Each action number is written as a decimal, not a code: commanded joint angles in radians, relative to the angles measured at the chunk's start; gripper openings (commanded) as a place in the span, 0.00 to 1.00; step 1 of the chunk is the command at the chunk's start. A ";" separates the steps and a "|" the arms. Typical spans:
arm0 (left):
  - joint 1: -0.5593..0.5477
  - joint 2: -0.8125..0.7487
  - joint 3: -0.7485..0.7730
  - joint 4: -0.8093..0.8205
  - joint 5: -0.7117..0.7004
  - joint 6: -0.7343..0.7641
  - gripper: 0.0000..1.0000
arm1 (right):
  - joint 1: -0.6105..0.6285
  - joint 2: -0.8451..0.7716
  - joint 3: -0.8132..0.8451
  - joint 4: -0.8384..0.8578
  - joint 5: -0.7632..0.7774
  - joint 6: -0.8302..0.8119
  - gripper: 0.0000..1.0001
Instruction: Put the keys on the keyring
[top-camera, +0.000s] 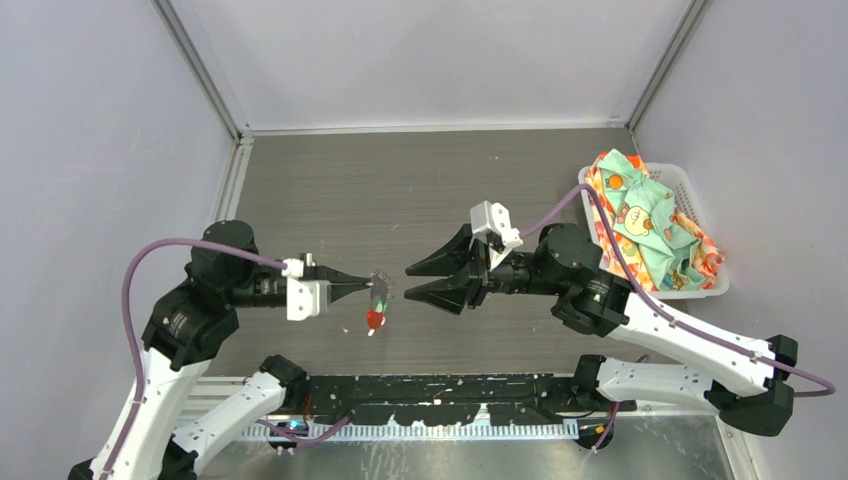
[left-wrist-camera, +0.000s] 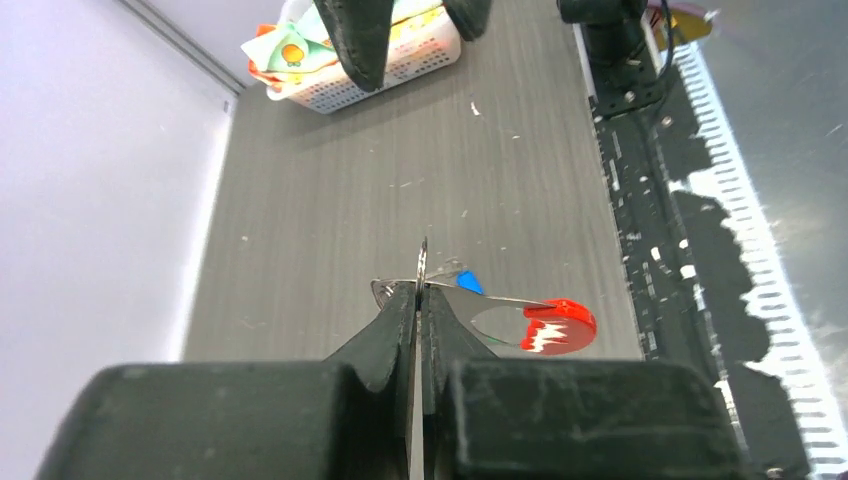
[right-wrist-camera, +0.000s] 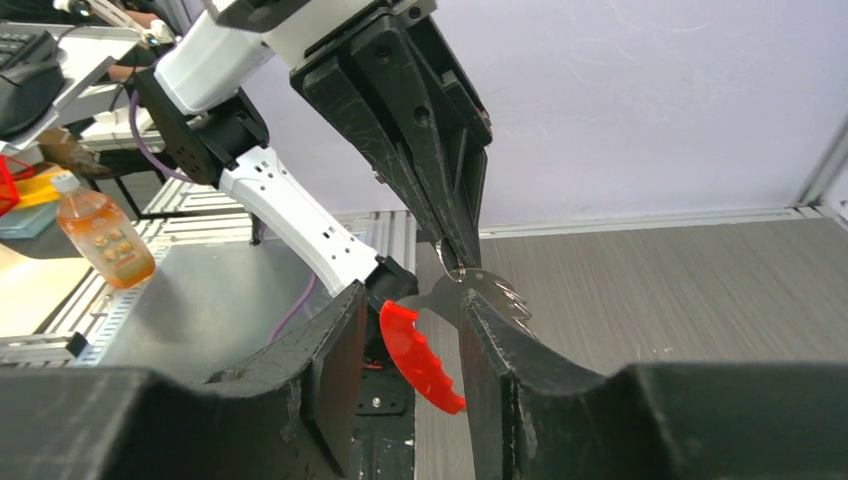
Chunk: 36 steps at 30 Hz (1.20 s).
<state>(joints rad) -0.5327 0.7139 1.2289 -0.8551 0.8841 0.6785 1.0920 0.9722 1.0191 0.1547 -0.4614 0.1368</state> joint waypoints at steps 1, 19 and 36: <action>0.000 -0.003 0.048 -0.053 0.030 0.294 0.00 | 0.007 -0.035 0.032 -0.069 0.072 -0.065 0.44; 0.000 -0.052 0.006 -0.232 0.096 0.846 0.00 | 0.008 0.002 0.048 -0.086 0.081 -0.103 0.39; 0.000 0.033 0.056 -0.256 0.007 0.569 0.00 | 0.020 0.126 0.173 -0.247 0.091 -0.221 0.42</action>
<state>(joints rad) -0.5327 0.6918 1.2247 -1.1217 0.9291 1.4368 1.0973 1.0794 1.1160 -0.0525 -0.3908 -0.0261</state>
